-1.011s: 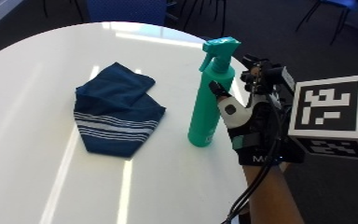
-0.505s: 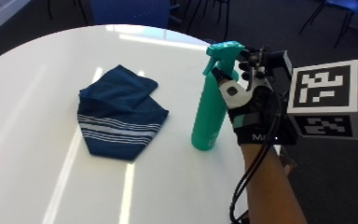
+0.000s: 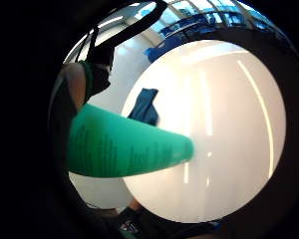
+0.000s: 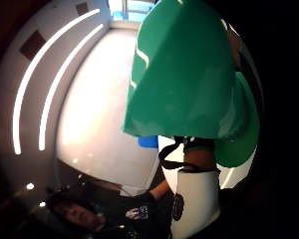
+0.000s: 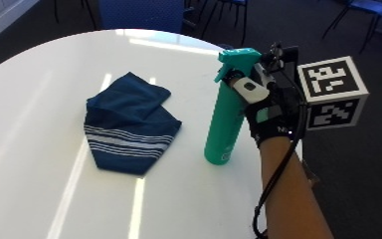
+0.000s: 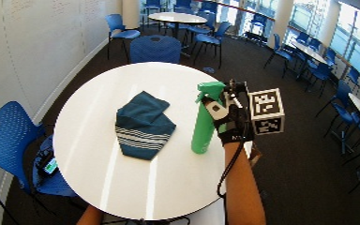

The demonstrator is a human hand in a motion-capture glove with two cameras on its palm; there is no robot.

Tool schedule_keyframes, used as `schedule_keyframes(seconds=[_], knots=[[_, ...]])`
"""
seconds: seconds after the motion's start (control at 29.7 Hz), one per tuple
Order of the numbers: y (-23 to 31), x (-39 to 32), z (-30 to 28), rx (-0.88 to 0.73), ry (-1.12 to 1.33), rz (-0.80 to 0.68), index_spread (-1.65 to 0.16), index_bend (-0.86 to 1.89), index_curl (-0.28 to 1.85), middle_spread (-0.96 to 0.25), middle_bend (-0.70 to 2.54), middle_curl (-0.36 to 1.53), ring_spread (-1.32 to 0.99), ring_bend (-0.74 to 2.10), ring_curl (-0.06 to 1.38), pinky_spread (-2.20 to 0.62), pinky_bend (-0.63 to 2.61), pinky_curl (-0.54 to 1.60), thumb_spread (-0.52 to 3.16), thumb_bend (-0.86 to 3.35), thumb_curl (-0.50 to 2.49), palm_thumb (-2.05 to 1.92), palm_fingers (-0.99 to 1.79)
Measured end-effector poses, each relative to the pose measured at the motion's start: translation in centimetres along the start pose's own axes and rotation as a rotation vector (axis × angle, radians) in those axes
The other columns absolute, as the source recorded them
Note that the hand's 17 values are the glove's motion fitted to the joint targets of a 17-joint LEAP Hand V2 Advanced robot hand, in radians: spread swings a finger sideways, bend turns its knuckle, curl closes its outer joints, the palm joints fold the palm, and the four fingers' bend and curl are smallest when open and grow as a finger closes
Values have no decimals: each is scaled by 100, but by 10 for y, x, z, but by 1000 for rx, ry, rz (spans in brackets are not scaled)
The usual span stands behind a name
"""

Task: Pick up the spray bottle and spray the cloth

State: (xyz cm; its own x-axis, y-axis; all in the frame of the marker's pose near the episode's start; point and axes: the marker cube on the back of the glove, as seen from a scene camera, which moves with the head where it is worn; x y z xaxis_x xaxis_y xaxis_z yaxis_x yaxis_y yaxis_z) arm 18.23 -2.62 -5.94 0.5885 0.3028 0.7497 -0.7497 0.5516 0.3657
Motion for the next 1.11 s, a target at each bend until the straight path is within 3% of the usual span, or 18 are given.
schedule_keyframes(seconds=[0.17, 0.57, 1.11], knots=[[-10, 9, 5, -59, -150, -39, -35, 22, 31, -11, 26, 41, -15, 42, 38, 7, 15, 30, 100, 0, 51, 92, 101], [-21, 5, 10, 84, -184, -157, -31, 19, 38, -17, 29, 44, -18, 43, 41, -9, 32, 35, 69, -3, 60, 96, 133], [-13, -19, -5, 173, -235, -249, -29, 23, 45, -19, 36, 48, -18, 50, 44, -20, 40, 39, 46, -3, 68, 94, 134]])
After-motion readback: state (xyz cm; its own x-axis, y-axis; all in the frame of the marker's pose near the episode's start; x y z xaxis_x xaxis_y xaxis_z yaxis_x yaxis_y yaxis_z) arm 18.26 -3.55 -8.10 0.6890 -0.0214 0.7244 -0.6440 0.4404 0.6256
